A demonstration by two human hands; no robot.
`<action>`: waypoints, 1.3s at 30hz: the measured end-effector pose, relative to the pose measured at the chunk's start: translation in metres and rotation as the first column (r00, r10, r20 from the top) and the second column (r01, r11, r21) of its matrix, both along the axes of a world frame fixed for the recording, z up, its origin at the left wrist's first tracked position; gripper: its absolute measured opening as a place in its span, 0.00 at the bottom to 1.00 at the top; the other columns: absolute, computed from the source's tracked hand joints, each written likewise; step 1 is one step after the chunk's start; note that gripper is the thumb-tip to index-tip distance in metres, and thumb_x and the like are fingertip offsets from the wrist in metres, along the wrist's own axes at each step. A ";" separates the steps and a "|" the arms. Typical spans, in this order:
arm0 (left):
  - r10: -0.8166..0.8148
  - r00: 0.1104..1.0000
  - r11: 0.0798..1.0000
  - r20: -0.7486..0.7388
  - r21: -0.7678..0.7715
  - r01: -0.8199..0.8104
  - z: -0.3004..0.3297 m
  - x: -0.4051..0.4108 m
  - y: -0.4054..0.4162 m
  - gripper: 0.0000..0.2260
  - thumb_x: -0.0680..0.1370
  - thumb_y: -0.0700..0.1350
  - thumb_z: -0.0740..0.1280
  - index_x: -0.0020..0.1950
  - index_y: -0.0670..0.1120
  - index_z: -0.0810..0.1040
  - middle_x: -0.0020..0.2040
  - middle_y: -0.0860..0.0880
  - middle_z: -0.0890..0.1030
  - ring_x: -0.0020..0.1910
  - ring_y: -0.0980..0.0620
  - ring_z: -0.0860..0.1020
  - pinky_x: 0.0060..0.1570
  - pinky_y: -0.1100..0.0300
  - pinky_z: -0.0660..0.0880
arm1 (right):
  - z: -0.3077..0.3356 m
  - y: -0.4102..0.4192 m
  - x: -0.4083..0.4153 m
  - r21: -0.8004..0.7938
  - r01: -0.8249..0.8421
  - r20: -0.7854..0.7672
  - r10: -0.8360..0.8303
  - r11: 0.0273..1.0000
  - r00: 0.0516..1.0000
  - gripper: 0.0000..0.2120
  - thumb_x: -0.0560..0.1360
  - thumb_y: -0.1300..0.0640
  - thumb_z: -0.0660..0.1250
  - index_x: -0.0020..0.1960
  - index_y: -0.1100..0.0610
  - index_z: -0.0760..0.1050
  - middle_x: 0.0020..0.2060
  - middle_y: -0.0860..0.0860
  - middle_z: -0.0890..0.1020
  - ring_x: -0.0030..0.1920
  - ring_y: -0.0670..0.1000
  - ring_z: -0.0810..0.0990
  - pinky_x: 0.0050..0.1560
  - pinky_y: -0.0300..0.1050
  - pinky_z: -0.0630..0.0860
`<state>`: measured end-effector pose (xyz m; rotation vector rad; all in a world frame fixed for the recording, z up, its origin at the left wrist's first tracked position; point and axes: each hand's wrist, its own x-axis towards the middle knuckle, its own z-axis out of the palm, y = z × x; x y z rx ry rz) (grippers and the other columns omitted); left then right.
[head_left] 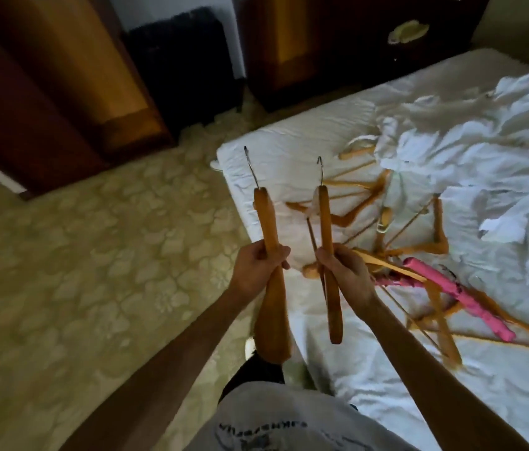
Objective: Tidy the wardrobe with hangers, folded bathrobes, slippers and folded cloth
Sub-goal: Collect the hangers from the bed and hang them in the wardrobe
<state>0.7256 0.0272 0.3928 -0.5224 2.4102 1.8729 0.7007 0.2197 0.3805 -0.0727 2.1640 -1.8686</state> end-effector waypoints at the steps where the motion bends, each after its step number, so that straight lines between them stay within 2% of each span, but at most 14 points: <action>1: 0.034 0.999 0.999 -0.010 -0.008 -0.034 0.003 0.005 -0.013 0.09 0.78 0.47 0.72 0.43 0.42 0.84 0.36 0.48 0.85 0.33 0.56 0.81 0.38 0.59 0.77 | 0.003 -0.017 -0.005 -0.007 -0.048 -0.007 0.048 0.999 0.999 0.12 0.79 0.50 0.66 0.46 0.58 0.78 0.35 0.54 0.82 0.38 0.56 0.81 0.44 0.51 0.78; 4: 0.148 0.988 0.989 -0.041 0.024 -0.147 0.012 0.016 -0.054 0.07 0.77 0.45 0.73 0.46 0.42 0.83 0.36 0.48 0.85 0.34 0.55 0.82 0.36 0.63 0.77 | 0.013 -0.070 -0.019 -0.001 -0.200 -0.023 0.199 0.980 0.980 0.09 0.79 0.52 0.67 0.45 0.57 0.79 0.34 0.53 0.82 0.36 0.50 0.80 0.43 0.50 0.77; 8: 0.251 0.964 0.968 -0.083 -0.001 -0.251 0.030 0.021 -0.114 0.06 0.77 0.42 0.73 0.47 0.39 0.83 0.36 0.49 0.84 0.32 0.59 0.81 0.34 0.69 0.74 | 0.034 -0.151 -0.037 0.001 -0.326 -0.054 0.326 0.945 0.944 0.11 0.79 0.50 0.67 0.44 0.57 0.79 0.36 0.53 0.83 0.40 0.55 0.81 0.44 0.50 0.76; 13: 0.326 0.937 0.944 -0.123 -0.017 -0.331 0.038 0.004 -0.210 0.05 0.77 0.45 0.74 0.46 0.45 0.83 0.36 0.50 0.85 0.36 0.55 0.83 0.38 0.66 0.76 | 0.053 -0.258 -0.071 0.006 -0.419 -0.118 0.416 0.908 0.901 0.12 0.79 0.50 0.67 0.45 0.58 0.79 0.36 0.50 0.84 0.39 0.49 0.81 0.45 0.48 0.77; 16: 0.350 0.925 0.932 -0.148 -0.047 -0.360 0.047 -0.013 -0.269 0.07 0.76 0.48 0.74 0.48 0.45 0.83 0.37 0.50 0.85 0.35 0.57 0.83 0.36 0.66 0.75 | 0.061 -0.321 -0.094 0.007 -0.454 -0.150 0.449 0.891 0.881 0.12 0.80 0.49 0.66 0.47 0.58 0.79 0.37 0.51 0.84 0.40 0.49 0.82 0.47 0.47 0.78; 19: 0.375 0.914 0.923 -0.152 -0.033 -0.384 0.056 -0.028 -0.320 0.09 0.76 0.49 0.74 0.49 0.44 0.83 0.37 0.51 0.85 0.33 0.61 0.81 0.33 0.69 0.74 | 0.068 -0.375 -0.113 0.004 -0.475 -0.179 0.468 0.880 0.866 0.11 0.80 0.49 0.66 0.49 0.56 0.79 0.38 0.50 0.84 0.42 0.49 0.83 0.50 0.48 0.79; 23: 0.388 0.907 0.919 -0.160 -0.007 -0.395 0.060 -0.049 -0.382 0.09 0.76 0.47 0.74 0.49 0.42 0.83 0.37 0.51 0.84 0.32 0.61 0.81 0.32 0.70 0.73 | 0.076 -0.435 -0.138 -0.020 -0.495 -0.193 0.482 0.869 0.855 0.10 0.80 0.51 0.66 0.48 0.58 0.79 0.38 0.52 0.83 0.41 0.47 0.81 0.50 0.47 0.77; 29: 0.373 0.914 0.926 -0.160 -0.001 -0.378 0.055 -0.103 -0.463 0.09 0.77 0.48 0.73 0.49 0.43 0.83 0.38 0.48 0.85 0.34 0.57 0.82 0.34 0.68 0.74 | 0.072 -0.510 -0.190 -0.041 -0.499 -0.181 0.485 0.866 0.856 0.07 0.80 0.54 0.67 0.46 0.56 0.79 0.36 0.53 0.83 0.37 0.45 0.80 0.43 0.41 0.75; 33: 0.358 0.922 0.934 -0.149 0.029 -0.357 0.049 -0.161 -0.522 0.09 0.77 0.48 0.73 0.49 0.42 0.83 0.38 0.48 0.85 0.35 0.56 0.82 0.35 0.67 0.75 | 0.058 -0.566 -0.244 -0.027 -0.483 -0.168 0.473 0.875 0.865 0.07 0.79 0.53 0.67 0.46 0.57 0.80 0.36 0.53 0.83 0.38 0.51 0.81 0.43 0.48 0.77; 36: 0.343 0.925 0.939 -0.163 0.044 -0.340 0.046 -0.220 -0.573 0.08 0.78 0.46 0.72 0.49 0.40 0.83 0.36 0.48 0.84 0.33 0.58 0.80 0.34 0.67 0.74 | 0.050 -0.618 -0.299 -0.015 -0.466 -0.179 0.456 0.885 0.872 0.09 0.79 0.51 0.67 0.47 0.56 0.81 0.37 0.52 0.84 0.41 0.56 0.82 0.48 0.55 0.79; 39: 0.314 0.932 0.948 -0.179 0.008 -0.318 0.048 -0.289 -0.634 0.08 0.78 0.47 0.72 0.48 0.42 0.83 0.37 0.47 0.84 0.34 0.56 0.81 0.36 0.65 0.75 | 0.052 -0.677 -0.363 -0.025 -0.450 -0.210 0.435 0.893 0.875 0.10 0.79 0.50 0.67 0.44 0.55 0.80 0.37 0.53 0.84 0.40 0.57 0.82 0.46 0.54 0.78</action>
